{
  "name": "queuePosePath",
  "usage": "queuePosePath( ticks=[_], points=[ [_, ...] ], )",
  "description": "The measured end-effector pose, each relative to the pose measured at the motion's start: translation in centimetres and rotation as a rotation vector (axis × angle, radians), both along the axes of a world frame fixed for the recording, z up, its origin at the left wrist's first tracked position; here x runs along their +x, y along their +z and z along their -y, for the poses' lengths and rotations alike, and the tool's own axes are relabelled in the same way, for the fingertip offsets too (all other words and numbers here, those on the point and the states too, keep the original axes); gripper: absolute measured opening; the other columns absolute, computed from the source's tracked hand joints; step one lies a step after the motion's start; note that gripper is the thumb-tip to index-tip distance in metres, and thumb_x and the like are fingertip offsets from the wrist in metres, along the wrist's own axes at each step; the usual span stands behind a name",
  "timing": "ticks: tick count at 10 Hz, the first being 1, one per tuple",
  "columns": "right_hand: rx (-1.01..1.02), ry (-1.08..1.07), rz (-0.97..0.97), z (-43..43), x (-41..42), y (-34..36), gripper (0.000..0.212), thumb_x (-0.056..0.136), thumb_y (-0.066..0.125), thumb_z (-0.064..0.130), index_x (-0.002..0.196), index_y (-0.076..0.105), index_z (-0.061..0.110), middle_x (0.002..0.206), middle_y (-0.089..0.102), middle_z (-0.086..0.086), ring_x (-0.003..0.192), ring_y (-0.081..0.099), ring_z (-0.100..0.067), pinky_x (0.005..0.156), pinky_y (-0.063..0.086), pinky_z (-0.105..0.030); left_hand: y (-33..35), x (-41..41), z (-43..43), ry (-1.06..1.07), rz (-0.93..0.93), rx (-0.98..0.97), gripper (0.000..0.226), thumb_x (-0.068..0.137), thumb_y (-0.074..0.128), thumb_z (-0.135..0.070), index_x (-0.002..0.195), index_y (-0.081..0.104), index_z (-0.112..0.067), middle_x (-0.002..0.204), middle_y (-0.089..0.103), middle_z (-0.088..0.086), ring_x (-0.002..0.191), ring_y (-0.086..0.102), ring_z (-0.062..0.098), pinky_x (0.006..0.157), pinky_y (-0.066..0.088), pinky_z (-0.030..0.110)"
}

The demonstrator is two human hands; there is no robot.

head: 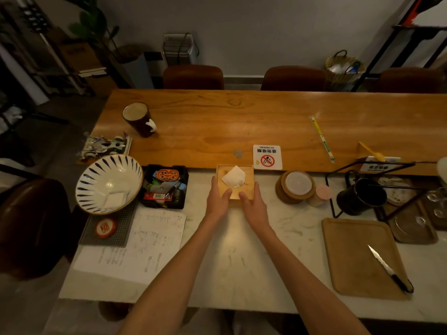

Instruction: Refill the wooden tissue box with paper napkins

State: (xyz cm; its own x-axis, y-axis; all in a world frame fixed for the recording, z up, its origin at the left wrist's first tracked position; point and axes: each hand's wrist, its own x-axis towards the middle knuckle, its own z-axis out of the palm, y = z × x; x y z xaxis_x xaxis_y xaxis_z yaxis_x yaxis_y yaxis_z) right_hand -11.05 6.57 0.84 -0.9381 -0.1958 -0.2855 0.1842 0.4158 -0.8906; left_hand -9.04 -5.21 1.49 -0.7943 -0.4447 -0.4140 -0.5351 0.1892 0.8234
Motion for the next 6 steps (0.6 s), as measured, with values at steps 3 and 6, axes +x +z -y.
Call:
queuePosePath(
  ticks=[3, 6],
  points=[
    [0.131, -0.031, 0.058, 0.4, 0.1, -0.5, 0.069, 0.098, 0.044, 0.046, 0.154, 0.011, 0.022, 0.153, 0.039, -0.006, 0.135, 0.042, -0.031, 0.108, 0.035, -0.037, -1.1, -0.4, 0.5, -0.025, -0.021, 0.008, 0.071, 0.099, 0.051, -0.021, 0.156, 0.008, -0.021, 0.159, 0.03, 0.008, 0.144, 0.031, 0.03, 0.116, 0.028, 0.041],
    [0.094, 0.06, 0.118, -0.6, 0.0, 0.4, 0.079, 0.094, 0.04, 0.059, 0.154, -0.004, 0.032, 0.161, 0.022, 0.002, 0.145, 0.027, -0.026, 0.115, 0.025, -0.039, -0.7, 1.8, 2.3, -0.216, -0.037, 0.005, 0.079, 0.094, 0.05, -0.051, 0.154, 0.005, -0.028, 0.159, 0.028, 0.0, 0.144, 0.03, 0.025, 0.115, 0.027, 0.044]
  ],
)
